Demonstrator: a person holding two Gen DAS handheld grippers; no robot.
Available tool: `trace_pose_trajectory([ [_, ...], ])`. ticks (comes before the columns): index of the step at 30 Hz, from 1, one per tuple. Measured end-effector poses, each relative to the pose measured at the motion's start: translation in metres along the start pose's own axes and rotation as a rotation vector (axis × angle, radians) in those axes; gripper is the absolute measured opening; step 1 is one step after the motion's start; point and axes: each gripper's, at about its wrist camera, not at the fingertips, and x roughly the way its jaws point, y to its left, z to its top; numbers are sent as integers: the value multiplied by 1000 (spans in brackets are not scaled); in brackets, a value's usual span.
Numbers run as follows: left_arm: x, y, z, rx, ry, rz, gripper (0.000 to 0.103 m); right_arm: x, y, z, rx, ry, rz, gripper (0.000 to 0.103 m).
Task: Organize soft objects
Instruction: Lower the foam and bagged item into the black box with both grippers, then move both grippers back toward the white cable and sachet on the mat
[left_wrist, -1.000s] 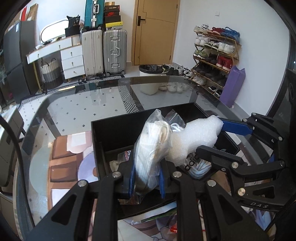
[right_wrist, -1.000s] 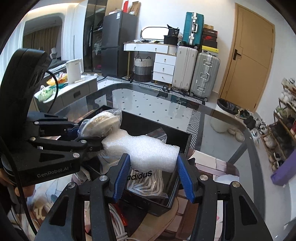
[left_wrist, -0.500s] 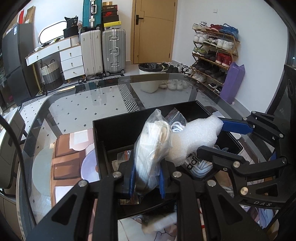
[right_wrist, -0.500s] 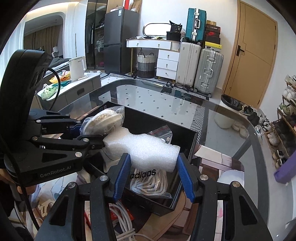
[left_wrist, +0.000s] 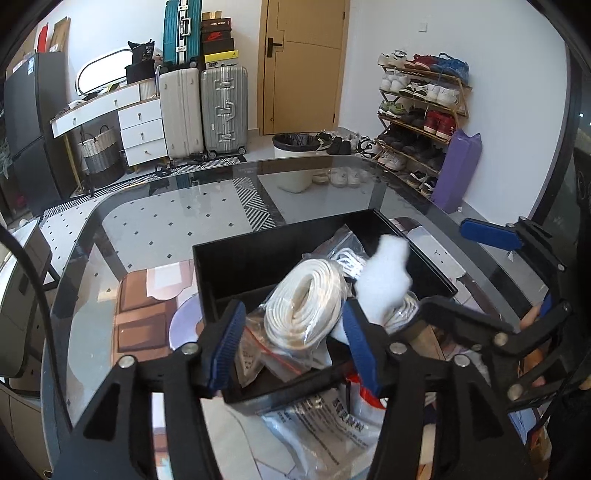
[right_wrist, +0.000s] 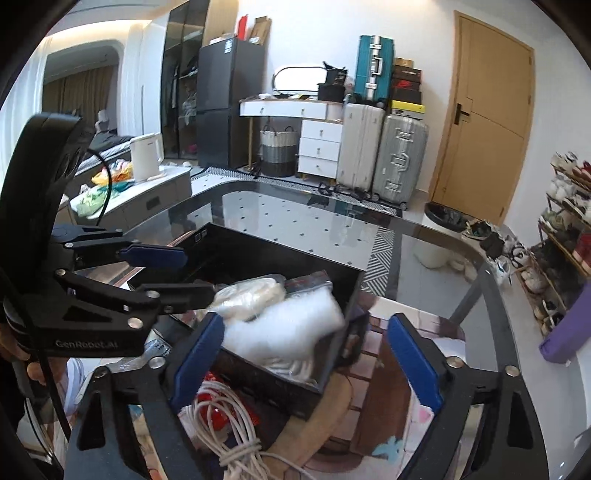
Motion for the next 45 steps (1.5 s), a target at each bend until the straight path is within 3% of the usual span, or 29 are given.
trace_pose_trajectory([
  [1, -2, 1, -1, -3, -3, 0, 66, -4, -2, -2, 12, -3, 3, 97],
  [3, -11, 2, -4, -6, -34, -8, 87, -10, -5, -4, 27, -6, -1, 99],
  [6, -24, 0, -9, 2, -74, 22, 99, -20, -7, -10, 40, -4, -4, 101],
  [23, -54, 12, -57, -68, -94, 51, 100, -60, 9, -56, 118, 22, -2, 102],
  [45, -51, 15, -72, -81, -60, 74, 100, -31, 17, -73, 171, 151, 14, 102],
])
